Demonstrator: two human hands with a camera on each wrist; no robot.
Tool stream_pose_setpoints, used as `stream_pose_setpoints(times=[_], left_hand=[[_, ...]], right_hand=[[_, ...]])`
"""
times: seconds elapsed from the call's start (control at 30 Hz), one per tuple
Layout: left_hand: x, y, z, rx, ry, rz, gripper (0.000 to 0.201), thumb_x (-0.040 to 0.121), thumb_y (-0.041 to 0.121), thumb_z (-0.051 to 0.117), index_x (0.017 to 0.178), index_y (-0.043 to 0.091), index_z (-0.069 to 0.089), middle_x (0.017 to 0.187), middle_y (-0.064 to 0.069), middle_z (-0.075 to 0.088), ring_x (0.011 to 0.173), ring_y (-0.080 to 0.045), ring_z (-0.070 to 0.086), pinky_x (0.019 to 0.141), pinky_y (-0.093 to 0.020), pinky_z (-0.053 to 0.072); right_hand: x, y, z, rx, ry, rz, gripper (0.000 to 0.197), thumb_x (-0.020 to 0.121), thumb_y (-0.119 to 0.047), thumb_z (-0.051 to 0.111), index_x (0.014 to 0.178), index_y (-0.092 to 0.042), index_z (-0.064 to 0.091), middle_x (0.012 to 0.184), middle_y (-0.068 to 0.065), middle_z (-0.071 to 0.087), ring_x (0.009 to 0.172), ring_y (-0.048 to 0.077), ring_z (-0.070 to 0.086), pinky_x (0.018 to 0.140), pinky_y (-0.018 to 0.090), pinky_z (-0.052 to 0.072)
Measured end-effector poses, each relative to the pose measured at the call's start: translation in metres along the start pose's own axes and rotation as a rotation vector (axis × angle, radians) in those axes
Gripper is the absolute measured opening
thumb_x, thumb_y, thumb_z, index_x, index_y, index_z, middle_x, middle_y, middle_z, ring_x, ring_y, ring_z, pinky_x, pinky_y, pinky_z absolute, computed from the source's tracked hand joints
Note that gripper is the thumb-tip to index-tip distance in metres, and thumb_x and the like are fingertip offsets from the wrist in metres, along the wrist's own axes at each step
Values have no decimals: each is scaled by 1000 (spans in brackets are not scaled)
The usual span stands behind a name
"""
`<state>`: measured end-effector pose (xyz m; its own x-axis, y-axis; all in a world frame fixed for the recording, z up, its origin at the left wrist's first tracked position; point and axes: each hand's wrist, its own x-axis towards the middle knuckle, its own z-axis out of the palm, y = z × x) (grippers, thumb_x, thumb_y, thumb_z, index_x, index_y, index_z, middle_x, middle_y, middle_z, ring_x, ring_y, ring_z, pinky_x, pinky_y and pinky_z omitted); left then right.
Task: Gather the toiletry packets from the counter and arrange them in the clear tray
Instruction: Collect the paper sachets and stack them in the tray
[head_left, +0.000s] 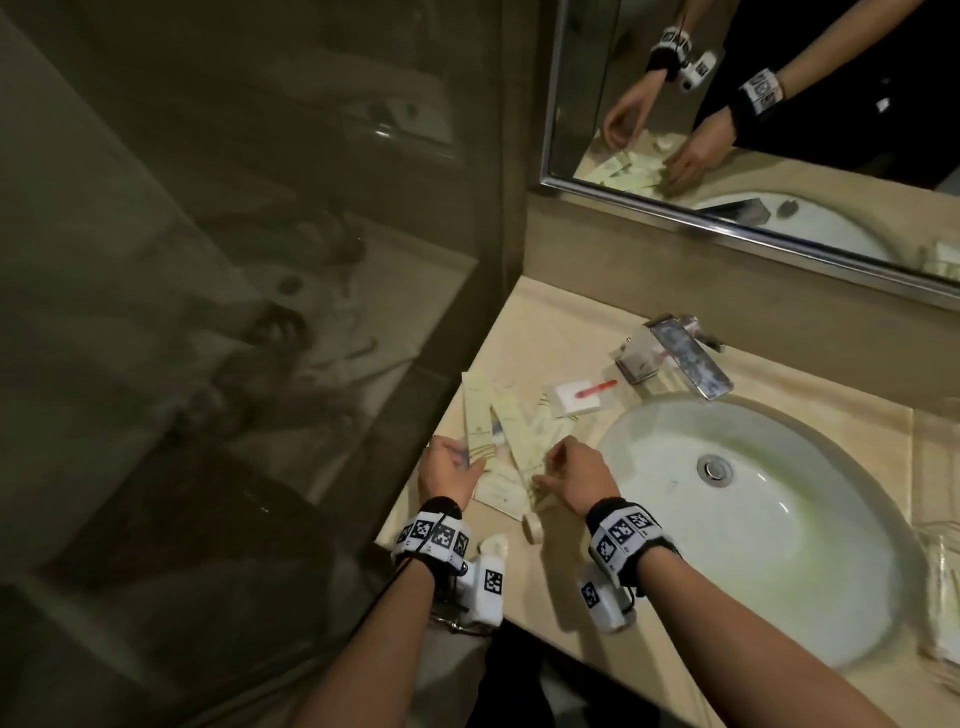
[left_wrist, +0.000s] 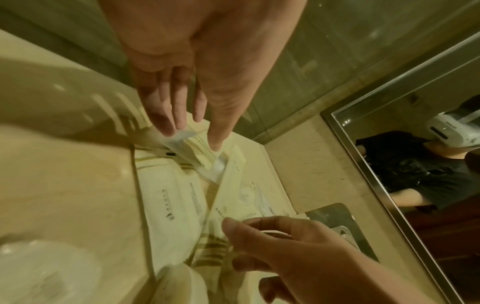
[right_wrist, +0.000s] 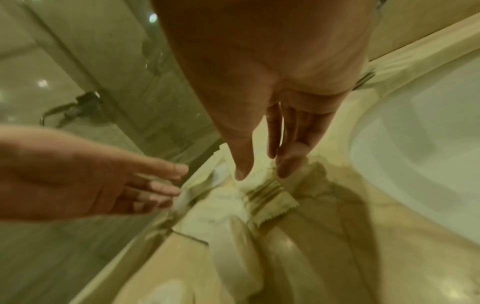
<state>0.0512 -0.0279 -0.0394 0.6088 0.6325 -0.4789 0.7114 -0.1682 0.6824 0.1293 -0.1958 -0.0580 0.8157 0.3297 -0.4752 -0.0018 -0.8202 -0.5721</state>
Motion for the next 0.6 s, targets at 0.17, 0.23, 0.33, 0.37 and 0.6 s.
stream_pose_setpoints(times=[0.17,0.23,0.33,0.37,0.6], left_hand=[[19,0,7,23,11,-60,47,65,20,86,94,11,50,100,-13,67,91,-28,65,80,-34,53],[24,2,8,62,5,-56,49,64,19,87,97,11,51,102,-11,66,94,-26,64,80,-33,51],[28,3,10,87,-11,-54,46,64,17,87,95,14,53,105,-10,66,96,-26,64,82,-34,51],[30,4,11,92,-16,-54,45,64,16,87,94,16,53,105,-10,66,95,-26,65,82,-34,52],[37,8,13,67,-13,-27,27,71,13,82,81,18,57,92,-11,71,88,-28,67,78,-32,55]], right_hand=[[7,-10,19,-91,69,86,46,76,-36,80,105,-15,51,101,5,63,92,27,64,81,40,54],[9,-13,23,-100,64,101,45,78,-35,78,108,-14,52,103,6,64,93,27,64,81,39,54],[12,-13,25,-89,31,119,41,79,-34,76,111,-14,60,106,5,67,95,26,65,85,38,54],[13,-12,25,-84,24,118,38,80,-33,75,111,-15,63,106,5,68,95,25,65,86,38,55],[16,-6,5,-4,27,130,19,84,-33,74,90,-16,67,89,1,67,87,22,64,83,34,54]])
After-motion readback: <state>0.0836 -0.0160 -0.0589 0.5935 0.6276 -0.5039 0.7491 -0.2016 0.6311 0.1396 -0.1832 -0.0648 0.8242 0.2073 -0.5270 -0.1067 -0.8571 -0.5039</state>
